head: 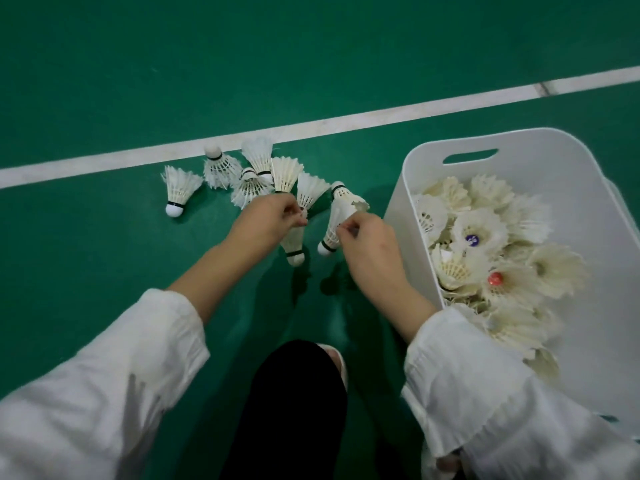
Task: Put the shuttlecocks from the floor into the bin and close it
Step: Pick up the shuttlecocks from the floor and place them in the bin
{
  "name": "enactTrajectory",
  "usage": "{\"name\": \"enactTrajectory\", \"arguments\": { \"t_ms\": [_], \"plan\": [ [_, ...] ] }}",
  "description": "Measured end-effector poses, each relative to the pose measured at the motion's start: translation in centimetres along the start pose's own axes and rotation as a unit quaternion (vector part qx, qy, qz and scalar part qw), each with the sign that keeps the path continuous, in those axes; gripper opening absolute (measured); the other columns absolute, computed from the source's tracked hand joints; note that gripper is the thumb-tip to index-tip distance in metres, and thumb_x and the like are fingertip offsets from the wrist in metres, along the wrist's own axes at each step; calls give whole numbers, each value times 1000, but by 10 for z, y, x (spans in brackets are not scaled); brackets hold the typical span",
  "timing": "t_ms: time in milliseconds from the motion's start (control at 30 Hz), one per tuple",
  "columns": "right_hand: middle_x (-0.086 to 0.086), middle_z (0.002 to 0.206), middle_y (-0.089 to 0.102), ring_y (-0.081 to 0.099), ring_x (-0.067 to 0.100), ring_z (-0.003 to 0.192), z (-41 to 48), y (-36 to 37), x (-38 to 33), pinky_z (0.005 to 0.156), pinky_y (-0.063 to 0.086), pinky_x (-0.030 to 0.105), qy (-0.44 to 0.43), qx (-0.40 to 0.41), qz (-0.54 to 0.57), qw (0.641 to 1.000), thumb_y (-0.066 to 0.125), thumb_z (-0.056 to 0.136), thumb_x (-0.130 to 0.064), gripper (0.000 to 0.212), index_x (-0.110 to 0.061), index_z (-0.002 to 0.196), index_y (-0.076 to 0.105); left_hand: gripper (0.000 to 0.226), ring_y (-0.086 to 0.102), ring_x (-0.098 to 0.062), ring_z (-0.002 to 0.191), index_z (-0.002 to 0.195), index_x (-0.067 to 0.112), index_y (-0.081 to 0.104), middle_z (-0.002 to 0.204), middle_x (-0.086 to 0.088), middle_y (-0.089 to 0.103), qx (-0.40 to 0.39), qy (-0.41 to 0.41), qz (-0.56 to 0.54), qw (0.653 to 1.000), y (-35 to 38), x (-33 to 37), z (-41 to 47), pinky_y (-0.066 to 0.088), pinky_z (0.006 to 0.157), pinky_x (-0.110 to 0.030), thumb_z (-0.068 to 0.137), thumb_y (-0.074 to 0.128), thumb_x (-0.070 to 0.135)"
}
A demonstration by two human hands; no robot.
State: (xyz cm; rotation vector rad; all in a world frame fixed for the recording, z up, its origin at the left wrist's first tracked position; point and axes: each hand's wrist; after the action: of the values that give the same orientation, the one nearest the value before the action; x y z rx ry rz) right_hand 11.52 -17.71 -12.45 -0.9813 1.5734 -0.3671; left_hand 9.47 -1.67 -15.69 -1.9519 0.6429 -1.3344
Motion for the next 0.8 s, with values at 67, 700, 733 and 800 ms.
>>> {"name": "enactTrajectory", "arguments": {
  "t_ms": [67, 700, 733, 800],
  "plan": [
    [12, 92, 66, 56, 23, 81, 2, -4, -3, 67, 36, 25, -12, 2, 4, 1000, 53, 90, -14, 13, -11, 79, 59, 32, 54, -21, 65, 98, 8, 56, 79, -8, 62, 13, -19, 38, 999, -3, 8, 12, 42, 58, -32, 90, 54, 39],
    [6, 89, 66, 64, 24, 87, 1, -56, -20, 84, 52, 36, -50, -4, 115, 992, 57, 90, -12, 10, -9, 94, 66, 18, 58, -15, 78, 90, 21, 62, 90, 4, 66, 110, 1, 117, 987, -15, 20, -13, 39, 55, -26, 90, 56, 38],
    [3, 89, 63, 62, 21, 84, 0, -65, -25, 83, 52, 37, -74, -1, 101, 992, 59, 89, -13, 9, -10, 93, 67, 18, 58, -15, 80, 88, 22, 63, 90, 5, 66, 128, 13, 108, 986, -25, 28, -20, 40, 57, -27, 89, 57, 39],
    [-2, 91, 59, 57, 14, 84, -3, -91, -36, 82, 52, 36, -128, 4, 60, 990, 61, 89, -17, 10, -12, 93, 70, 19, 56, -14, 84, 87, 22, 63, 92, 7, 63, 147, 34, 99, 984, -50, 52, -29, 40, 63, -29, 88, 57, 41]
  ]
}}
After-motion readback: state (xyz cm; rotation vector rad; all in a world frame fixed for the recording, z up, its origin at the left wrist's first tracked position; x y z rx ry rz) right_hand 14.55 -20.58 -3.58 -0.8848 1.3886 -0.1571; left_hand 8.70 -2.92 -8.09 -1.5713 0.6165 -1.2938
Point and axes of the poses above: each hand's wrist, its own z-axis towards the middle knuckle, its own y-axis out of the palm, x = y × z
